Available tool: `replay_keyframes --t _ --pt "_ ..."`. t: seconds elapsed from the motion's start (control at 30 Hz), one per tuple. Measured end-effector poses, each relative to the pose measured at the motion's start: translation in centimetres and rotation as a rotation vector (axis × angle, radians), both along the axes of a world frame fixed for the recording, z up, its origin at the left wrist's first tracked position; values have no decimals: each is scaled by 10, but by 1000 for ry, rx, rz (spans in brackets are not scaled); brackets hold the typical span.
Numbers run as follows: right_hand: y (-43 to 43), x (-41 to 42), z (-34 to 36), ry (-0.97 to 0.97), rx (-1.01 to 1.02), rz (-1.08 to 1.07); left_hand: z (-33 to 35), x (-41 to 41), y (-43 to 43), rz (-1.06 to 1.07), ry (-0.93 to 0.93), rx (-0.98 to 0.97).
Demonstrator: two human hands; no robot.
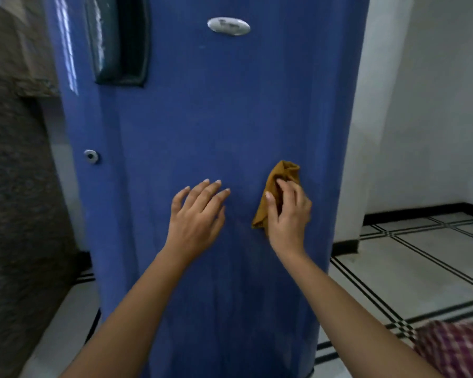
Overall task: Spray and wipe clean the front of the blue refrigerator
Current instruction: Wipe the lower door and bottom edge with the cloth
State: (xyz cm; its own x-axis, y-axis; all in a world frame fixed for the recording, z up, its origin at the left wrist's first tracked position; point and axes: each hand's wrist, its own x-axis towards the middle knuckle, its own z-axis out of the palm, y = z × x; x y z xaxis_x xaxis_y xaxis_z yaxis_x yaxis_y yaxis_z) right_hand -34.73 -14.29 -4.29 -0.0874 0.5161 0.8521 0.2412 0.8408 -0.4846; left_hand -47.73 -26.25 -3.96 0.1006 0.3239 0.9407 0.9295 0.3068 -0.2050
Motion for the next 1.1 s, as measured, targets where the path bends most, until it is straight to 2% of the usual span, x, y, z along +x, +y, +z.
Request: replay_keyframes --t 0.07,0.17,0.37,0.47,0.57,0.73,0.83,0.93,1.03,1.1 --pt "14 -9 -2 -60 73 -182 -2 -19 -13 92 2 11" --pt "29 -17 6 -78 182 -266 1 -45 -24 203 -27 16" --pt "-5 -73 37 -164 292 -290 0 -80 -37 279 -84 39" --pt "-48 -112 36 -282 530 -285 -1 -93 -49 323 -173 112" --pt "-45 -105 26 -425 771 -245 2 -104 -53 336 -242 138" --pt "-39 -108 76 -341 709 -325 13 -114 -53 299 -227 156" --pt "-71 -141 92 -450 889 -224 11 -113 -53 261 -294 207" --pt "-60 -128 79 -562 1082 -168 3 -110 -59 256 -413 259" --pt "-47 -112 77 -561 1150 -206 -4 -110 -65 262 -473 243" --pt "-58 -128 96 -521 1111 -251 -5 -110 -65 265 -488 220"
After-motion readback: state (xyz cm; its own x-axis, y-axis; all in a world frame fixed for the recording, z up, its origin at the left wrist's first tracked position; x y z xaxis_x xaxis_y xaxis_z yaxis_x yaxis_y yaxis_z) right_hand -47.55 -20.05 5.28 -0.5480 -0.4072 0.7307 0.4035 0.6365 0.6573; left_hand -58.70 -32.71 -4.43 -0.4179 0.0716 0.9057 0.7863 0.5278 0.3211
